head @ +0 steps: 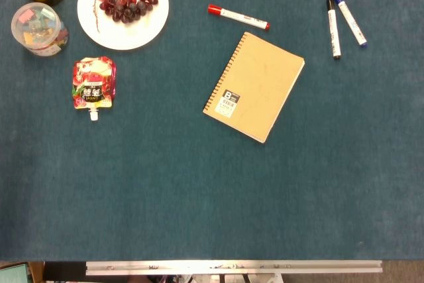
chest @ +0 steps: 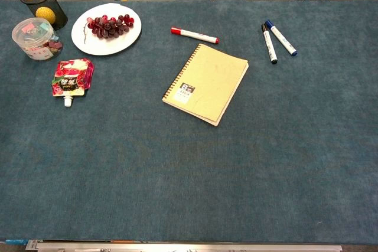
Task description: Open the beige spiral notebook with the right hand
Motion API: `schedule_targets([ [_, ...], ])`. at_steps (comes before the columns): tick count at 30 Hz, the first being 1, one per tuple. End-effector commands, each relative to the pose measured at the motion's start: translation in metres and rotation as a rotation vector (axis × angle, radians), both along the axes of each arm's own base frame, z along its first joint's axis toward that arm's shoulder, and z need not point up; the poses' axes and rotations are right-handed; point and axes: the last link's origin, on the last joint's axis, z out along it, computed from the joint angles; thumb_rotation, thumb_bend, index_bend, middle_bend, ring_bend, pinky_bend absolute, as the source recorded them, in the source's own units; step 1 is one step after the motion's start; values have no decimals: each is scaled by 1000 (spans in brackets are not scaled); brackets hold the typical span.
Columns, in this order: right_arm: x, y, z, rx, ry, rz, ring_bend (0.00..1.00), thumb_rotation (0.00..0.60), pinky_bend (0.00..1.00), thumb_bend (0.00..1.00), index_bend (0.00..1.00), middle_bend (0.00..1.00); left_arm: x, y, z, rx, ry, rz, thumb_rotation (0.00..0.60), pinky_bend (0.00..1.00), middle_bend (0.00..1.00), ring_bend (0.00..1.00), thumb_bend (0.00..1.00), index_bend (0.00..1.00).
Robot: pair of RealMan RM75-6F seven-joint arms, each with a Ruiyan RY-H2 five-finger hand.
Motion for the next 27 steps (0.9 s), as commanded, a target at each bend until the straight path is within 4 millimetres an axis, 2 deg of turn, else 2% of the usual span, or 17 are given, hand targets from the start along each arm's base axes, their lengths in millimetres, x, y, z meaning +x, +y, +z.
schedule_targets([
  [1,3,-2,-1,9,-1,8,195,600,178,0,524,353,0,0,0,-1,0,1,600,90,145,117,408,185],
  [6,14,-13,-7,64,-23,33,195,600,178,0,509,353,-2,0,0,0,0,5,600,90,145,117,408,185],
  [12,52,-51,-22,185,-57,138,195,600,178,12,416,351,-3,-3,3,10,-6,7,600,90,145,117,408,185],
  [15,81,-77,-38,275,-77,190,195,600,178,54,368,339,-4,-5,5,17,-8,14,600,90,145,117,408,185],
  [20,120,-109,-71,414,-74,246,189,600,182,175,291,309,-7,-10,8,30,-8,25,600,90,146,117,408,185],
  [27,164,-143,-119,541,-102,274,161,600,189,197,218,303,-10,-16,15,49,-2,48,600,90,146,117,408,185],
])
